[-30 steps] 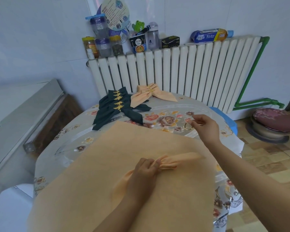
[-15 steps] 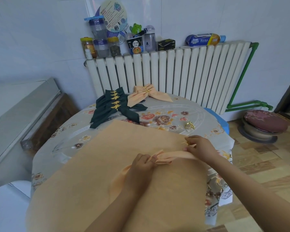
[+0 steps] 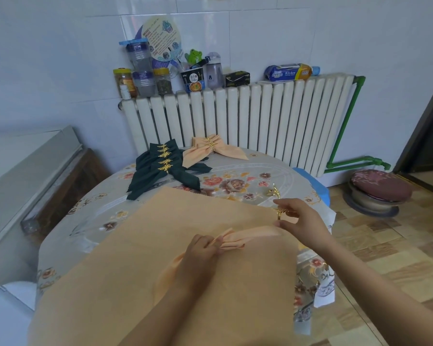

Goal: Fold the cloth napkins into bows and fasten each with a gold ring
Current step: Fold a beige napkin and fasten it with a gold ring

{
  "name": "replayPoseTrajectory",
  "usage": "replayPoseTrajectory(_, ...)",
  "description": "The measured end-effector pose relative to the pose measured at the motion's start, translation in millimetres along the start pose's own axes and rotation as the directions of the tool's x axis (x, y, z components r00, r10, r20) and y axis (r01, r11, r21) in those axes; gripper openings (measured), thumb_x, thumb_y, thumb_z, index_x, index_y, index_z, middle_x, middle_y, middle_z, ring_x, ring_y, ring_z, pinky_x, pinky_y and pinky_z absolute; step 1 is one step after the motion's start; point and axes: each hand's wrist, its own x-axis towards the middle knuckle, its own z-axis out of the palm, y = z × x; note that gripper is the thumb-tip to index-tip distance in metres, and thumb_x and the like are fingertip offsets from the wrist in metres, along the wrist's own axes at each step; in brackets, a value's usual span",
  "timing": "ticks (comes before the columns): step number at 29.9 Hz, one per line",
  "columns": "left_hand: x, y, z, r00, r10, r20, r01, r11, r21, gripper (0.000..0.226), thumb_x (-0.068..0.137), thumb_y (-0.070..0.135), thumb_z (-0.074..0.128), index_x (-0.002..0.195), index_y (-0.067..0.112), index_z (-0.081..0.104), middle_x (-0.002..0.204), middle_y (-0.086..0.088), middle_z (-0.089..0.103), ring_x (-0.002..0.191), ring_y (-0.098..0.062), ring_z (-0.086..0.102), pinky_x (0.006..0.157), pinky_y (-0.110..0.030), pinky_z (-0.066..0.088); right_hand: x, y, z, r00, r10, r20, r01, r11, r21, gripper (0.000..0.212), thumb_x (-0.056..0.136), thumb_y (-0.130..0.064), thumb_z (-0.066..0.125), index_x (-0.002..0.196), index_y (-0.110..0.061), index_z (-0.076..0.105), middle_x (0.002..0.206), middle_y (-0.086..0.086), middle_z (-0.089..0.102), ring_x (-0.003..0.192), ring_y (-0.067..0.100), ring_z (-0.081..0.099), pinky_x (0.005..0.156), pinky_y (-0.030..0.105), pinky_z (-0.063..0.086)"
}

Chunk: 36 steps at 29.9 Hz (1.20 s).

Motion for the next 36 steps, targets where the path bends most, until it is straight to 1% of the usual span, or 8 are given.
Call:
replayPoseTrajectory(3,1,-4,-8,0.999,-0.04,-0.007,0.04,0.999,-0.016,0.038,0.088,0.02,0.042,0.11,0.011,0.071,0.081,-0.004,0.065,0.08,-0.015,0.04,0.072,-0.022,0.038,-14,-3,-11,1.0,-0.026,0.014,0.026,1.0,0.015,0.045,0.075,-0.007,0.077,0.114,-0.023,0.062,0.106,-0.013,0.055,0.094,0.001,0.056,0.081,0.0,0.04)
replayPoseTrajectory(8,0,-12,-22,0.999,-0.051,-0.004,0.051,0.998,-0.035,0.036,0.086,0.023,0.047,0.11,0.011,0.071,0.08,-0.003,0.066,0.079,-0.013,0.04,0.069,-0.019,0.038,-33,-8,-16,0.998,-0.014,0.066,0.011,0.999,0.048,0.046,0.075,-0.006,0.076,0.108,-0.031,0.058,0.106,-0.014,0.054,0.095,0.001,0.057,0.079,0.0,0.042)
replayPoseTrajectory(12,2,-5,-34,0.998,0.066,-0.025,-0.067,0.997,-0.04,0.03,0.082,0.013,0.063,0.111,0.008,0.069,0.079,-0.003,0.064,0.078,-0.013,0.041,0.068,-0.017,0.035,-41,-16,-7,0.998,-0.028,0.064,0.022,0.996,0.086,0.05,0.072,-0.007,0.079,0.103,-0.038,0.056,0.109,-0.011,0.057,0.095,0.003,0.06,0.082,0.004,0.045)
replayPoseTrajectory(16,-5,0,-45,0.982,0.187,-0.006,-0.187,0.982,-0.01,0.032,0.089,0.023,0.052,0.112,0.008,0.068,0.085,-0.003,0.064,0.082,-0.014,0.044,0.069,-0.02,0.039,-48,-27,2,0.996,-0.042,0.079,0.031,0.99,0.137,0.051,0.07,-0.006,0.08,0.106,-0.034,0.059,0.109,-0.01,0.059,0.097,0.006,0.062,0.083,0.006,0.045)
replayPoseTrajectory(23,-11,3,-65,0.957,0.288,0.019,-0.288,0.957,0.028,0.032,0.096,0.028,0.047,0.117,0.012,0.066,0.095,-0.003,0.064,0.086,-0.017,0.049,0.07,-0.025,0.043,-58,-39,13,0.971,-0.124,0.202,0.121,0.992,0.028,0.049,0.071,-0.009,0.08,0.116,-0.019,0.062,0.107,-0.006,0.058,0.097,0.007,0.058,0.087,0.004,0.039)
replayPoseTrajectory(27,-17,1,-77,0.938,0.347,0.013,-0.347,0.938,0.014,0.032,0.094,0.023,0.051,0.125,0.018,0.056,0.099,-0.004,0.064,0.087,-0.019,0.051,0.07,-0.026,0.045,-63,-47,14,0.967,-0.134,0.216,0.126,0.991,0.049,0.05,0.07,-0.008,0.08,0.115,-0.021,0.063,0.106,-0.007,0.058,0.097,0.005,0.057,0.088,0.008,0.042)
replayPoseTrajectory(31,-19,6,-78,0.931,0.365,0.016,-0.366,0.93,0.033,0.03,0.093,0.022,0.053,0.121,0.015,0.061,0.098,-0.005,0.064,0.087,-0.019,0.051,0.07,-0.026,0.045,-69,-58,23,0.95,-0.158,0.269,0.164,0.986,-0.001,0.053,0.068,-0.016,0.082,0.117,-0.022,0.063,0.103,-0.015,0.056,0.092,-0.004,0.054,0.08,0.003,0.037)
replayPoseTrajectory(36,-20,21,-71,0.947,0.312,0.072,-0.316,0.947,0.06,0.032,0.092,0.026,0.05,0.116,0.013,0.066,0.095,-0.002,0.064,0.087,-0.016,0.048,0.069,-0.023,0.043,-79,-67,42,0.949,-0.206,0.237,0.253,0.949,-0.188,0.055,0.072,-0.033,0.078,0.124,-0.026,0.059,0.107,-0.016,0.055,0.098,0.008,0.056,0.077,0.011,0.038)
